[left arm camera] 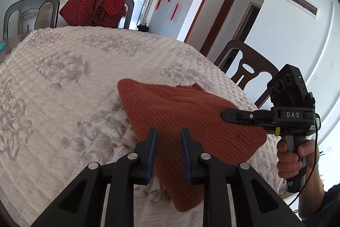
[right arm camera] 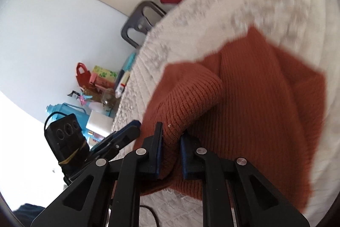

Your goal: Fold small clothes

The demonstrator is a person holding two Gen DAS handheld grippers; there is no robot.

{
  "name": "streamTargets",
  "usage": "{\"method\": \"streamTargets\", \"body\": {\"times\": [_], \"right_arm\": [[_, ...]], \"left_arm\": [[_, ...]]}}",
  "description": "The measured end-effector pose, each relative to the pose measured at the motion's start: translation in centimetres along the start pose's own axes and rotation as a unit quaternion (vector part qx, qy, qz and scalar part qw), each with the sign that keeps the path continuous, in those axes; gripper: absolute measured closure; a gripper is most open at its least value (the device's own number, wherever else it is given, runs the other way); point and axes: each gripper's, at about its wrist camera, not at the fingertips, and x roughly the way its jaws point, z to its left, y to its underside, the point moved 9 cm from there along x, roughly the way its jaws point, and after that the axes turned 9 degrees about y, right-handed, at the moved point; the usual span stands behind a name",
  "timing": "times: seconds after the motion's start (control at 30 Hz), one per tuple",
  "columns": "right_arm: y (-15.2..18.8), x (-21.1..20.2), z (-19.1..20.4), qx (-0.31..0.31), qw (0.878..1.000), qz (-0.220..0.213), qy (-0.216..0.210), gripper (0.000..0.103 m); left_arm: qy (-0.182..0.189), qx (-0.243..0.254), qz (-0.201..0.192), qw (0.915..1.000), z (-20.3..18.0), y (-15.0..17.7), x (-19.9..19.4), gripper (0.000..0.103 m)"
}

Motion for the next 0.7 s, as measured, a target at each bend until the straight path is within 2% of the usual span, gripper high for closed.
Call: {"method": "streamTargets", "body": {"times": [0.13, 0.27, 0.37, 0.47, 0.53, 0.7], "right_arm": [[-1.8, -3.7, -1.3, -0.010, 0.999, -0.043, 0.019, 0.089], [-2.1, -6.8, -3.3, -0.013, 0.997, -0.070, 0.043, 0.089], [-1.0, -5.8, -5.7, 0.005, 0.997, -0.046, 0.062, 0.089], [0.4, -3.9, -8.2, 0.024, 0.996, -0.019, 0.084, 0.089], [0.2, -4.1, -8.5, 0.039, 0.997, -0.027, 0.064, 0.088], [-0.6, -4.7, -7.7, 0.014, 0.996, -0.039, 0.084, 0.087]], "left_arm": [[0.013, 0.013, -0.005, 0.9998, -1.6, -1.2, 0.6, 0.078], [0.029, 0.026, 0.012, 0.9992, -3.1, -0.7, 2.2, 0.078], [0.030, 0.031, 0.034, 0.9985, -3.6, 0.4, 3.5, 0.078], [0.024, 0.041, 0.038, 0.9982, -3.9, 0.9, 3.5, 0.077], [0.021, 0.040, 0.040, 0.9981, -3.8, 1.1, 3.4, 0.076], [0.015, 0.036, 0.041, 0.9984, -3.8, 1.1, 3.1, 0.076]]}}
